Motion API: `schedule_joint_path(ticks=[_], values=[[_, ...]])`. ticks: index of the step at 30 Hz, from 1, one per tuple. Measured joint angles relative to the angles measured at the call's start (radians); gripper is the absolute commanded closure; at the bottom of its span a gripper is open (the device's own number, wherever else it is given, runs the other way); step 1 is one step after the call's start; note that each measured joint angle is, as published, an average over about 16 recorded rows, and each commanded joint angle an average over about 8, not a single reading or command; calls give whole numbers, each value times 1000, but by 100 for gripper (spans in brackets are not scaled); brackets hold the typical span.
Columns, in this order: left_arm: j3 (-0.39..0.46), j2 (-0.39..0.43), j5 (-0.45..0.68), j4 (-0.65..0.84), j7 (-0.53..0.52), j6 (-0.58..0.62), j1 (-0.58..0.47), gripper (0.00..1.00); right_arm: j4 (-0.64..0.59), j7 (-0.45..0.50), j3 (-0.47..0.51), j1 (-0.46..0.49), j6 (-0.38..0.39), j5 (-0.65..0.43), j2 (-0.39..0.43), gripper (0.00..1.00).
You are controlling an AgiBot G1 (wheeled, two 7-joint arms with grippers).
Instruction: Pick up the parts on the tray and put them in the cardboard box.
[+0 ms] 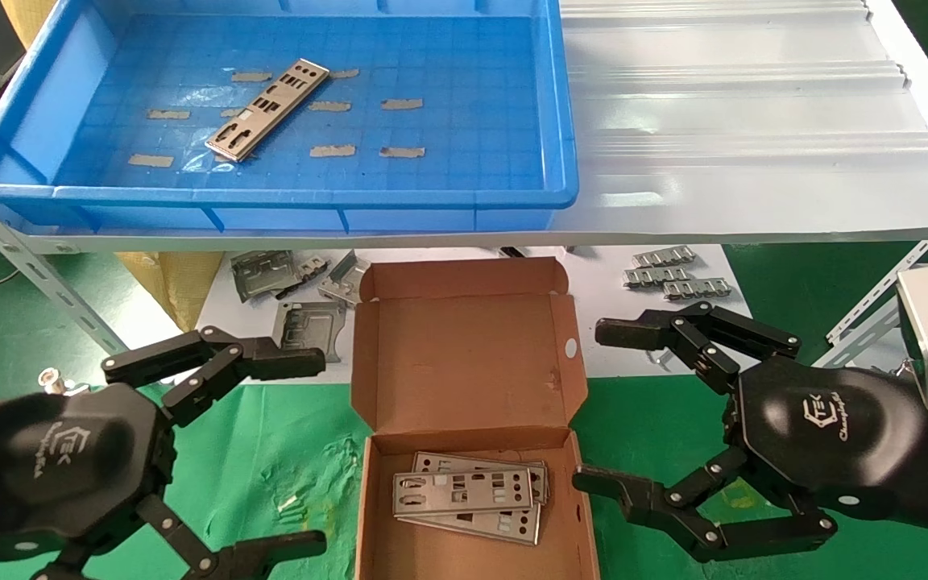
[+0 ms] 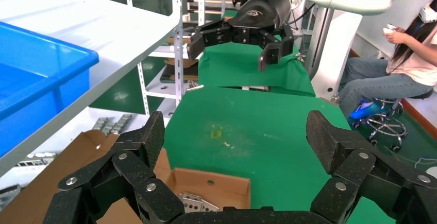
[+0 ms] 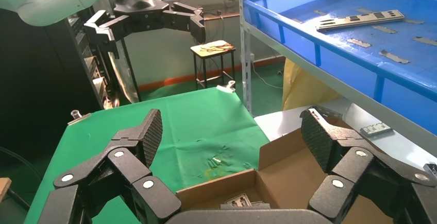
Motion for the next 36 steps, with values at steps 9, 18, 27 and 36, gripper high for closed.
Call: schedule_joint_path(ticks=[9, 18, 27, 36], values=[[-4, -5, -4, -6, -3, 1, 4, 0, 0, 0, 0, 0, 0, 0, 0, 0], [1, 1, 1, 1, -1, 0, 0, 0, 0, 0, 0, 0, 0, 0, 0, 0], [3, 4, 3, 4, 1, 0, -2, 0, 0, 0, 0, 0, 0, 0, 0, 0], [4, 5, 5, 5, 1, -1, -3, 0, 0, 0, 0, 0, 0, 0, 0, 0]])
